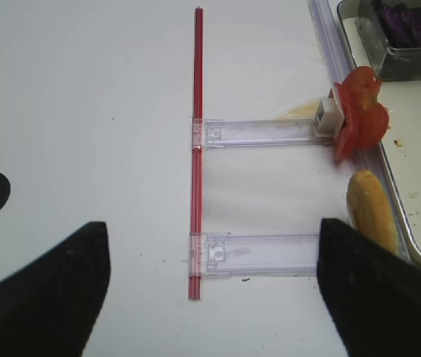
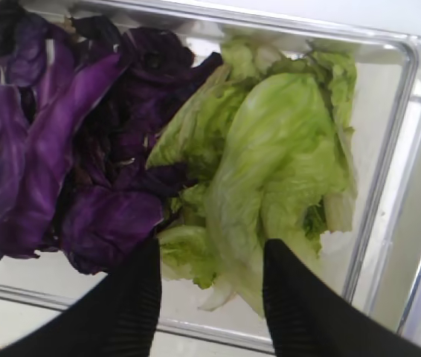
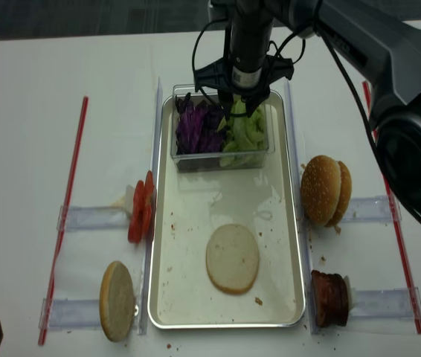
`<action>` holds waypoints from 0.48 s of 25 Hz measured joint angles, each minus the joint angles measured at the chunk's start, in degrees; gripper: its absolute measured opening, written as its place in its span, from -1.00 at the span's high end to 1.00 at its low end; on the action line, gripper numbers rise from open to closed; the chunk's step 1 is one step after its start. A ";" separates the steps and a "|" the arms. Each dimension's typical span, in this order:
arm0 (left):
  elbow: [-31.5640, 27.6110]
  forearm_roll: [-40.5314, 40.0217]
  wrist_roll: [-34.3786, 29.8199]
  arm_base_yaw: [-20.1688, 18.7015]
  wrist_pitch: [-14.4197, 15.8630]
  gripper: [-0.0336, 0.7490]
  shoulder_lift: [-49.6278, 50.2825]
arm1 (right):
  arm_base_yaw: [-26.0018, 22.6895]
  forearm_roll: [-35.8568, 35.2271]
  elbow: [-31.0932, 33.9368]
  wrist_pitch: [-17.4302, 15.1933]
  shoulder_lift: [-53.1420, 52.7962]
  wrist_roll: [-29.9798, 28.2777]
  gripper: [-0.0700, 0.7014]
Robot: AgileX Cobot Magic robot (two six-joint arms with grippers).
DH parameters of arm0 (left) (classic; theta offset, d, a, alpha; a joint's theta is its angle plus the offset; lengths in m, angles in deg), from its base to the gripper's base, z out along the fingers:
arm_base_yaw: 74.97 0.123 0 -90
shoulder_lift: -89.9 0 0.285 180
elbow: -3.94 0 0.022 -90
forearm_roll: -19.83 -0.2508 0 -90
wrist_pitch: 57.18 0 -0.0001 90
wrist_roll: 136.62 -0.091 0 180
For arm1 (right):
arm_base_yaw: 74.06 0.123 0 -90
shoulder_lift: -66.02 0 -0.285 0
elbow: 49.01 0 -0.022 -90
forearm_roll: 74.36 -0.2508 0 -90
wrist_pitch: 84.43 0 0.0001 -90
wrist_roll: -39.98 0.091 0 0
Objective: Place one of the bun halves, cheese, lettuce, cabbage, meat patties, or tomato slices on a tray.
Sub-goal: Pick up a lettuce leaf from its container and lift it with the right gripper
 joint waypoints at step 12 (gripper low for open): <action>0.00 0.00 -0.08 0.00 0.00 -0.46 0.00 | 0.04 1.61 -0.45 2.06 3.32 0.22 -0.09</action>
